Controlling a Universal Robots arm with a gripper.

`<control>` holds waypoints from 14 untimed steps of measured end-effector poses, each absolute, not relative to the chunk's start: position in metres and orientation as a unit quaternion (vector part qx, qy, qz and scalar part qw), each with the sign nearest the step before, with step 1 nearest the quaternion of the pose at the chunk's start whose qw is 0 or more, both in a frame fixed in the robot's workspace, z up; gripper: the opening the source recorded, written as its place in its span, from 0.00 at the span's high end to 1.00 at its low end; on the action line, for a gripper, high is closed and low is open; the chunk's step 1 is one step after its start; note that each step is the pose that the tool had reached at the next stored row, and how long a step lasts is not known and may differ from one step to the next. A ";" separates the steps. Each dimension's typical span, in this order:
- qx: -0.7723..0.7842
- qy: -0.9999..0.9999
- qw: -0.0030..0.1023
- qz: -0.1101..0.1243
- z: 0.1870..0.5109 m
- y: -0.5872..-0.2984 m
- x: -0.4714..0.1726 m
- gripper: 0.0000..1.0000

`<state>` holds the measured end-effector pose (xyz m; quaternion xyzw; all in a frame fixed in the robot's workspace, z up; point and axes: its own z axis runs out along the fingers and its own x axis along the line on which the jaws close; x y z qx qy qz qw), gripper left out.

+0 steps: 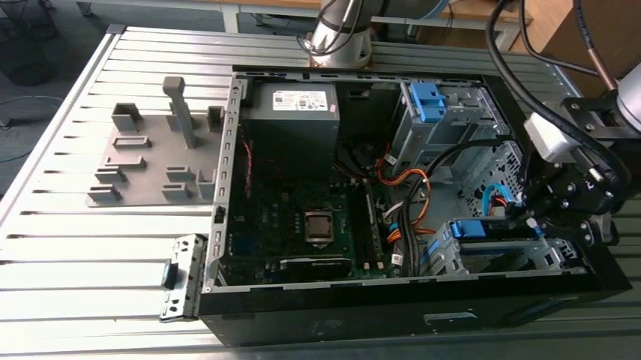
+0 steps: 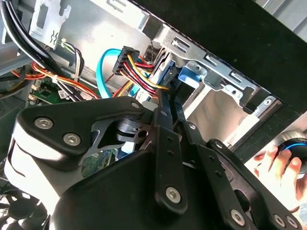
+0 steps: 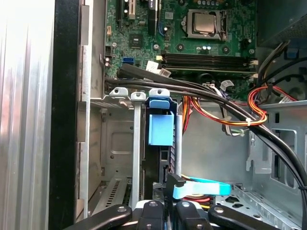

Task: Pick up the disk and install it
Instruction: 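Insert the first disk wire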

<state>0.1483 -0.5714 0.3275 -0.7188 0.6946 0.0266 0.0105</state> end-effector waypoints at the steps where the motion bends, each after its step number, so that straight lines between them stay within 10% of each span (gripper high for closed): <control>1: -0.719 0.695 0.011 0.027 0.327 -0.571 0.148 0.84; 14: -0.719 0.695 0.011 0.027 0.328 -0.571 0.148 0.77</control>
